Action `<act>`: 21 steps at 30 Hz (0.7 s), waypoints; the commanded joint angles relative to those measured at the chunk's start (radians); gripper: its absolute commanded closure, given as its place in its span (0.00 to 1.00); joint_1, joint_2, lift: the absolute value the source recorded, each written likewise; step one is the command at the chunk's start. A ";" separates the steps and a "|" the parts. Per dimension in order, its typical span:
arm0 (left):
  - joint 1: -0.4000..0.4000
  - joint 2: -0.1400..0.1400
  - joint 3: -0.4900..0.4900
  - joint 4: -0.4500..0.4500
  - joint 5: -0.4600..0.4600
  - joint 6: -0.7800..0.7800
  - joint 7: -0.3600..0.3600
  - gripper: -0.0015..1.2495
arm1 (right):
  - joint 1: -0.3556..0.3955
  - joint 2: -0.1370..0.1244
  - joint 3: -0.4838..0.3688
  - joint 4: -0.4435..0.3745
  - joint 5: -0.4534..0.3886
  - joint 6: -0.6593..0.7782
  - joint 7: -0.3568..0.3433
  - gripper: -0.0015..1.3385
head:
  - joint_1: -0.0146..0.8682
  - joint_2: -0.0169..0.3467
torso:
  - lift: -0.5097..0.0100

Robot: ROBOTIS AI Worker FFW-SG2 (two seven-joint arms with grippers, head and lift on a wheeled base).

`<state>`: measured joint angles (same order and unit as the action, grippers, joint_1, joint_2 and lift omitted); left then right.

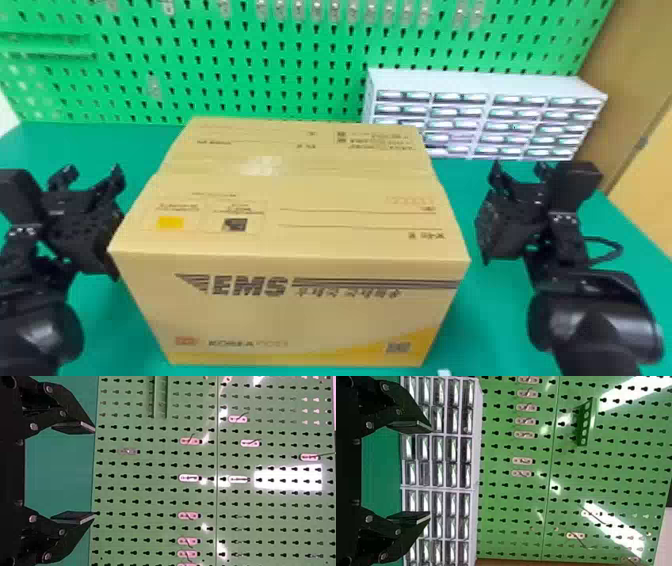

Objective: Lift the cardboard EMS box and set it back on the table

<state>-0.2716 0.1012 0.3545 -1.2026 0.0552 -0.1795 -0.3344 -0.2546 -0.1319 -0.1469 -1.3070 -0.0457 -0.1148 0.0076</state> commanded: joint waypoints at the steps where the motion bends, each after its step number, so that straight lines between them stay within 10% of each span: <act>1: 0.000 0.000 0.001 0.000 0.000 0.000 0.000 0.39 | 0.000 0.000 0.000 0.000 0.000 0.000 0.000 0.37 | 0.78 0.00 | 0.80; 21: -0.001 0.000 0.000 0.000 0.000 -0.003 0.000 0.39 | -0.003 0.000 0.000 0.000 0.001 0.000 0.000 0.37 | 0.78 0.00 | 0.80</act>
<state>-0.2715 0.1012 0.3549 -1.2026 0.0552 -0.1811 -0.3344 -0.2564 -0.1319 -0.1473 -1.3070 -0.0445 -0.1150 0.0076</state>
